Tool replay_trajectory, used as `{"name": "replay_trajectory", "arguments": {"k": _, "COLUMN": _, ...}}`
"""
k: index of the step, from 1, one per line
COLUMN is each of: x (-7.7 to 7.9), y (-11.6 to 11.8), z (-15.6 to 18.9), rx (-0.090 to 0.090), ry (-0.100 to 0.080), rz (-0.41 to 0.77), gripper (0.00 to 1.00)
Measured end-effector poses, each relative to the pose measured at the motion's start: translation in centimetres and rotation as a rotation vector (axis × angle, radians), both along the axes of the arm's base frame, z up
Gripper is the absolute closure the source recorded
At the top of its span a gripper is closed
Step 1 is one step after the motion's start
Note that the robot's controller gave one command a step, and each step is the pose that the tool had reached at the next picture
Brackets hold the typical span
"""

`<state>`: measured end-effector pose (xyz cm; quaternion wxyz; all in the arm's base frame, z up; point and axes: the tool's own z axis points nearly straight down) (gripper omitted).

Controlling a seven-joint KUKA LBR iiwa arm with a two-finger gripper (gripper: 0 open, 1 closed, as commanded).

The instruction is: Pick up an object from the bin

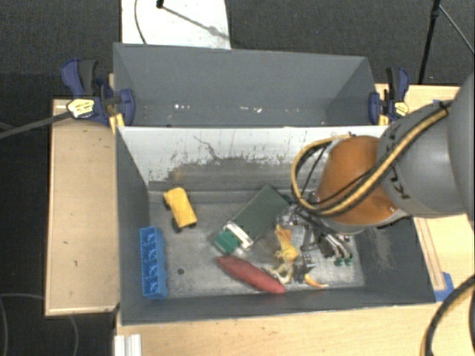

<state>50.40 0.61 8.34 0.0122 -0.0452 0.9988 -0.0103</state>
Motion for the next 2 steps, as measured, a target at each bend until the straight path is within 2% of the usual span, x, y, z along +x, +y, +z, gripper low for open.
{"name": "replay_trajectory", "arguments": {"k": 2, "x": 0.08, "y": -0.09, "z": 0.23, "rx": 0.002, "ry": 0.001, "rz": -0.002, "gripper": 1.0}}
